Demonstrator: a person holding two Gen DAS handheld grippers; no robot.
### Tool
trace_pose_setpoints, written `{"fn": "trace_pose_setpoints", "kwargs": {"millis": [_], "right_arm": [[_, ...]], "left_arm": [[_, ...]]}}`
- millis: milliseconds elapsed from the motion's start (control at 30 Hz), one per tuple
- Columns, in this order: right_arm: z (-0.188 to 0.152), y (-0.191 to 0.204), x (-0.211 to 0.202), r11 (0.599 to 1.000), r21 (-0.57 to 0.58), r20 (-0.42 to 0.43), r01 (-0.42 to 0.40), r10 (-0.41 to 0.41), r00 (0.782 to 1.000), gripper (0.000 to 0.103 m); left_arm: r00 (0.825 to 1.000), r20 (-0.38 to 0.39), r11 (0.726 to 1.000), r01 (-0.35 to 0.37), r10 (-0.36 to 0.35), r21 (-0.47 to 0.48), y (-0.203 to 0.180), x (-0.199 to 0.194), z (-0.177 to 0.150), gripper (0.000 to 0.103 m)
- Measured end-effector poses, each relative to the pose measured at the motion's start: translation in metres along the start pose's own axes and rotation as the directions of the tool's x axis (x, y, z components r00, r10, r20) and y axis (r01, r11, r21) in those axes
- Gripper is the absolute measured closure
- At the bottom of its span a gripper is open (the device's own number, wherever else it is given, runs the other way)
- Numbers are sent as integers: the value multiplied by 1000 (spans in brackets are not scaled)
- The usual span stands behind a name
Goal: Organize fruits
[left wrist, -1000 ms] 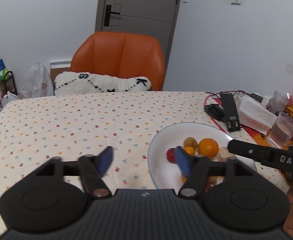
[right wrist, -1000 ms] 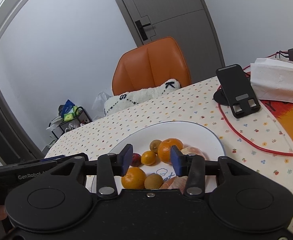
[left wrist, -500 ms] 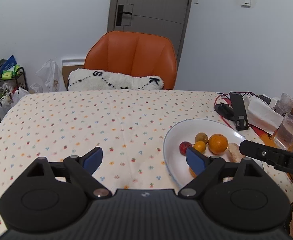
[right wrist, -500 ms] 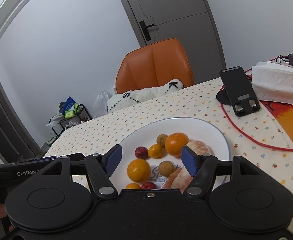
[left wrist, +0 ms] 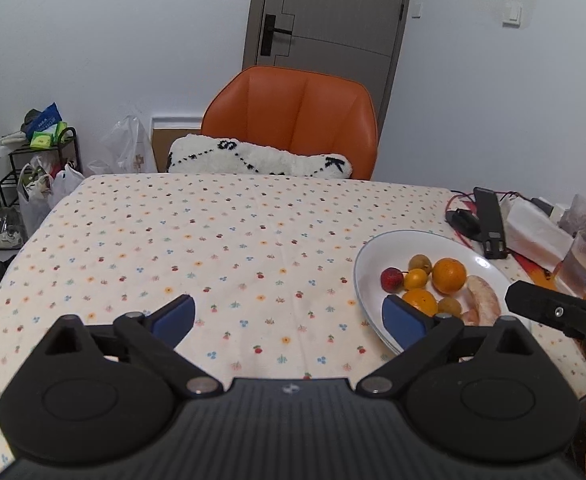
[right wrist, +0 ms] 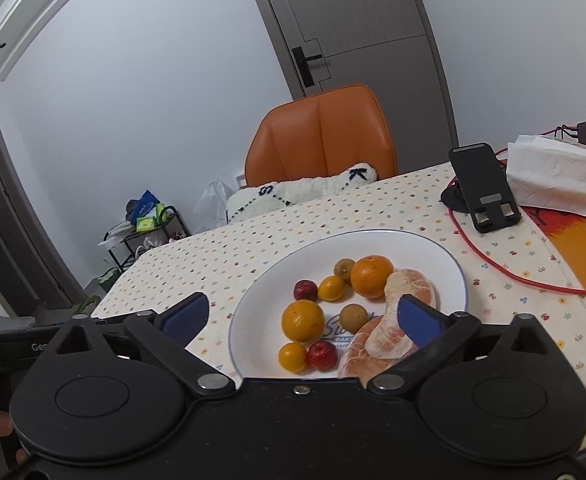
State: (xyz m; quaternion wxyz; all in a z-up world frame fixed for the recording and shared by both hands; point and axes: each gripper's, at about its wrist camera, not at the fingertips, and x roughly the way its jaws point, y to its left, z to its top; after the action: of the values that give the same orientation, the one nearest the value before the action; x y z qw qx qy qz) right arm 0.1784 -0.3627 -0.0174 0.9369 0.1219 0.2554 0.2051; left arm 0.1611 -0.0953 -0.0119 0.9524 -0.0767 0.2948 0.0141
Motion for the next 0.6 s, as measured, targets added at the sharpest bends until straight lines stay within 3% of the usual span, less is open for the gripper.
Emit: {"fn": "trace_pose_setpoints", "kwargs": {"millis": [600], "right_arm": [[-19, 26, -29, 998, -39, -24, -49, 48, 999, 0]], "left_arm": [[997, 55, 999, -44, 45, -32, 21, -60, -25, 0]]}}
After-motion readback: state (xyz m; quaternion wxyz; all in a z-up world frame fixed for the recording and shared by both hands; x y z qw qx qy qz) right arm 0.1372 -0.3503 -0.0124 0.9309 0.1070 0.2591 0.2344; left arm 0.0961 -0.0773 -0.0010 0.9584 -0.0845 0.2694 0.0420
